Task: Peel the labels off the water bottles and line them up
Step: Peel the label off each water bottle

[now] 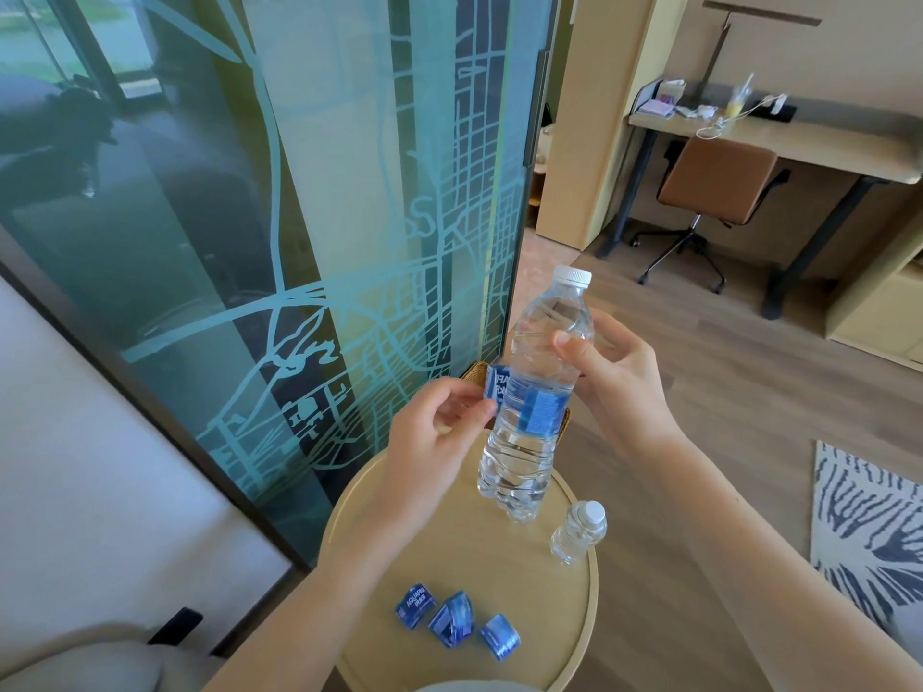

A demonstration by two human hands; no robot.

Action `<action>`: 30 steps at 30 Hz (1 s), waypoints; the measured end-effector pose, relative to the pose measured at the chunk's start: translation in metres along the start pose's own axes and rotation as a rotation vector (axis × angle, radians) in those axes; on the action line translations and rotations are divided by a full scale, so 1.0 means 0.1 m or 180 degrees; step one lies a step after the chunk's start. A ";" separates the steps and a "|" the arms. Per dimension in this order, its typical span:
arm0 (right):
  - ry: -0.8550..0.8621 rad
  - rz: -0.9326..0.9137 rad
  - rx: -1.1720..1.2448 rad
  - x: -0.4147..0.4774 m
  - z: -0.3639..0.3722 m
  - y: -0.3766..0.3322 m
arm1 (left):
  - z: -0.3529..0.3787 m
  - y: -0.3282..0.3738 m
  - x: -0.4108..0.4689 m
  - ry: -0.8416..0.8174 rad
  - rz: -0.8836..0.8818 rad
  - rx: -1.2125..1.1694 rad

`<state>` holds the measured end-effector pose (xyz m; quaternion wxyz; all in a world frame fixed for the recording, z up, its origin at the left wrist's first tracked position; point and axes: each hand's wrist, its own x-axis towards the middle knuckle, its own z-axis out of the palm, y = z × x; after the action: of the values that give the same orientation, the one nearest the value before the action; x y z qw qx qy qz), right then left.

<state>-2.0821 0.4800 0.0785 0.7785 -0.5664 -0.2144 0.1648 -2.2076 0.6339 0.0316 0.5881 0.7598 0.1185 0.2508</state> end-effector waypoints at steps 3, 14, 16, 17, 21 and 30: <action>0.0024 -0.0007 -0.0066 -0.01 -0.01 -0.01 | 0.00 -0.01 0.04 0.0097 0.0093 0.0188; -0.0110 0.0010 0.0034 -0.03 -0.03 -0.02 | -0.08 -0.19 0.29 0.0161 -0.0557 -0.0039; -0.0157 0.0017 0.0106 -0.03 -0.01 -0.03 | -0.06 -0.21 0.33 0.0127 -0.0678 -0.0050; -0.0171 0.0021 0.0149 -0.03 0.01 -0.04 | -0.05 -0.22 0.34 0.0125 -0.0755 -0.0062; -0.0272 0.0024 0.0252 -0.04 0.05 -0.04 | -0.01 -0.26 0.40 0.0074 -0.0966 -0.0104; -0.0608 0.0032 0.0372 -0.07 0.11 -0.02 | 0.15 -0.37 0.42 -0.0130 -0.1058 -0.0038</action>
<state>-2.0942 0.4849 0.0823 0.7853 -0.5029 -0.2748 0.2342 -2.1600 0.6521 0.0036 0.6282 0.7311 0.2290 0.1353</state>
